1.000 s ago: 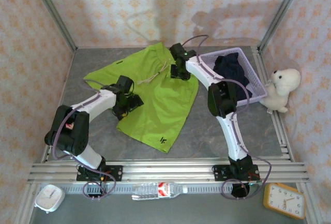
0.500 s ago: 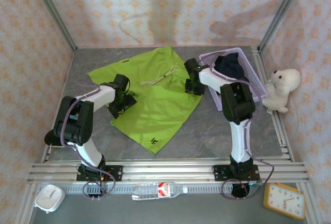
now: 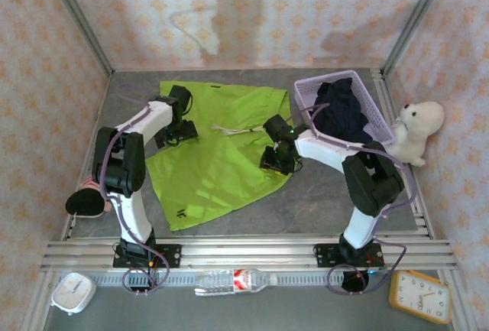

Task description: Fold and stack the mixed laundry pile

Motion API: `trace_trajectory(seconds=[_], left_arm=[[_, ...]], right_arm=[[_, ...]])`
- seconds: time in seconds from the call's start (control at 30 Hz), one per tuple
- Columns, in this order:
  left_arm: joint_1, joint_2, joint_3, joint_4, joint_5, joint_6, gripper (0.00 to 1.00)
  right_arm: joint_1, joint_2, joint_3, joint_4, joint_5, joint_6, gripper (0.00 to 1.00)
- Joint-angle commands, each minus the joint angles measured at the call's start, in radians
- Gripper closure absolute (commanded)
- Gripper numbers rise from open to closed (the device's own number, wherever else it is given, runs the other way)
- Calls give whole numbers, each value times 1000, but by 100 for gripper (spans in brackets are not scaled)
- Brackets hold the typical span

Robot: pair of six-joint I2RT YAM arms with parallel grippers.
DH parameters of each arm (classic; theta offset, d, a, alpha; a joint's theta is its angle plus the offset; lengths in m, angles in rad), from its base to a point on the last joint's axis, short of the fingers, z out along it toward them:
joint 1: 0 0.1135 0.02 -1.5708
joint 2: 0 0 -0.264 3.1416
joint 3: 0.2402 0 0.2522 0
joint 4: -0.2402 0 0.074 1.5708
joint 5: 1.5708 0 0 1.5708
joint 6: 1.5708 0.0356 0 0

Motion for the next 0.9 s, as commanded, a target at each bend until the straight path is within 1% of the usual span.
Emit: trace_trajectory(seconds=[0.0, 0.07, 0.23, 0.27, 0.37, 0.43, 0.67, 0.7, 0.77, 0.8, 0.87], left_arm=[[7, -61, 36, -105, -30, 75, 9], [6, -113, 4, -85, 25, 59, 9], [6, -193, -91, -22, 157, -12, 10], [6, -203, -114, -2, 189, -35, 11], [-2, -220, -172, 44, 226, -89, 12], [-12, -219, -210, 77, 235, -111, 12], [-24, -156, -309, 146, 234, -166, 14], [-26, -145, -312, 152, 235, -167, 14], [-32, -131, -316, 155, 231, -167, 14], [-36, -124, -315, 155, 225, -167, 14], [-39, -110, -313, 155, 213, -169, 14]], right_arm=[[-42, -32, 159, -55, 36, -63, 54], [-82, 26, 254, -77, 55, -102, 54], [-176, 187, 447, -70, 42, -178, 55], [-189, 224, 490, -85, 44, -197, 55], [-206, 315, 588, -129, 47, -242, 55], [-209, 350, 604, -136, 27, -265, 56], [-214, 394, 527, -115, 32, -291, 58], [-213, 391, 519, -109, 30, -287, 60], [-215, 375, 505, -98, 25, -285, 75], [-217, 362, 496, -93, 33, -276, 84], [-220, 321, 474, -84, 64, -261, 98]])
